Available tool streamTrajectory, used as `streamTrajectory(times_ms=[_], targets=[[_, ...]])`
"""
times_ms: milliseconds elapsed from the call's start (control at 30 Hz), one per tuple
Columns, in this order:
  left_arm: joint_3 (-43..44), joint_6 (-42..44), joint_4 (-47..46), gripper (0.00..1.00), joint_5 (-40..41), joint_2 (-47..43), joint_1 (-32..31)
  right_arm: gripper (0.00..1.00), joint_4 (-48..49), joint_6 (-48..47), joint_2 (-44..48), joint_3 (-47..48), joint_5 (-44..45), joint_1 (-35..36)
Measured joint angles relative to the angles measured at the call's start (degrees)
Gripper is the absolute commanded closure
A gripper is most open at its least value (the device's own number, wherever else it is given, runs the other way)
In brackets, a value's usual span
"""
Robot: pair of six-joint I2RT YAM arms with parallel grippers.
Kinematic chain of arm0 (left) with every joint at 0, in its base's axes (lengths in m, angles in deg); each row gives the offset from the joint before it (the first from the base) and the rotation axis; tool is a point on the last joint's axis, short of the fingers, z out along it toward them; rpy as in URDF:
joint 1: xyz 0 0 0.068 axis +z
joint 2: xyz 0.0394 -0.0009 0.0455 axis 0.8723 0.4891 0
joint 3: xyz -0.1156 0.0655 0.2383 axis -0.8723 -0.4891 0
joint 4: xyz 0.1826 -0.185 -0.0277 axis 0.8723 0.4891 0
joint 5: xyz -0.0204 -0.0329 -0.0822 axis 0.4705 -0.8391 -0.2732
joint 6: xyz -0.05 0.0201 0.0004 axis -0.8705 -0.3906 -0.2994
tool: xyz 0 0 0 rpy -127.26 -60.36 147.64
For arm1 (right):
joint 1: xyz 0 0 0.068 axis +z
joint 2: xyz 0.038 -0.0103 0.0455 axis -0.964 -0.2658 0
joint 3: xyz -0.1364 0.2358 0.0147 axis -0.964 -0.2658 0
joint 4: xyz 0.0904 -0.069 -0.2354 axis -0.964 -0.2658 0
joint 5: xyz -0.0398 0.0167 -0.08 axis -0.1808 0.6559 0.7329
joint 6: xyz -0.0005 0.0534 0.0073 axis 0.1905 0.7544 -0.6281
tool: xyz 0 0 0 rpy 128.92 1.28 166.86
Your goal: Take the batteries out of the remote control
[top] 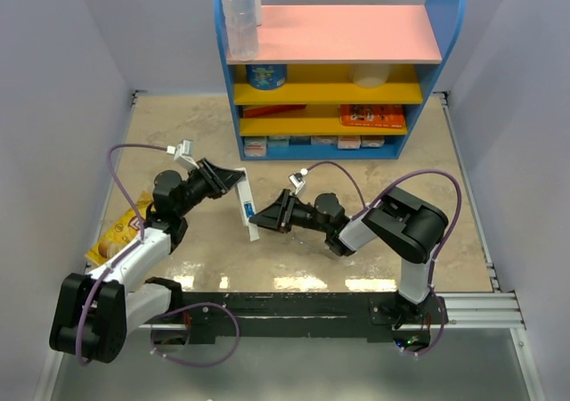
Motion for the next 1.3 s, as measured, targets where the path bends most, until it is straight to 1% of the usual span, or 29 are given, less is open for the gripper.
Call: streamTrajectory(times_ms=[267,467,567,767,800,867,900,967,1000,1167,1200,1267,1300], targets=[[0.07,5.62,2.40,1.00,4.35,2.71,0.13,0.56,-2.19,-1.42,0.00,-1.31,0.31,-1.44],[0.07,8.28,3.21,1.00,4.61,6.75,0.17,0.54,-6.91,-4.44,0.81,-2.78,1.46,-2.51],[0.04,9.25,2.78,1.00,3.48,9.20,0.20,0.52,-12.09,-7.32,4.15,-3.19,2.10,-2.62],[-0.17,9.14,-0.28,1.00,-0.98,15.96,0.22,0.49,-24.55,-15.80,16.94,-3.13,5.88,-2.62],[-0.35,9.01,-1.03,0.96,-1.53,16.76,0.22,0.48,-26.95,-17.35,18.93,-2.99,6.73,-2.62],[-0.66,8.61,-2.36,0.90,-2.47,18.23,0.22,0.48,-32.94,-20.61,22.86,-2.54,9.18,-2.62],[-0.76,8.57,-2.93,0.84,-2.95,18.95,0.24,0.47,-35.85,-22.18,24.68,-2.29,10.47,-2.62],[-0.76,8.48,-3.96,0.78,-3.76,20.52,0.22,0.47,-42.62,-25.66,28.35,-1.51,13.29,-2.62],[-0.76,8.37,-4.28,0.73,-3.96,21.27,0.22,0.47,-45.03,-26.97,29.86,-1.22,14.45,-2.62],[-0.76,8.11,-5.27,0.64,-4.74,25.16,0.24,0.47,-59.67,-33.59,37.46,2.01,22.60,-2.62],[-0.76,8.09,-5.25,0.59,-4.83,25.62,0.24,0.48,-62.20,-34.49,38.60,2.64,24.20,-2.62],[-0.76,8.11,-5.16,0.55,-4.92,26.18,0.24,0.48,-66.84,-35.78,40.68,3.48,27.36,-2.62],[-0.76,8.17,-5.09,0.49,-4.92,26.27,0.24,0.48,-69.02,-36.15,41.59,3.69,28.85,-2.62]])
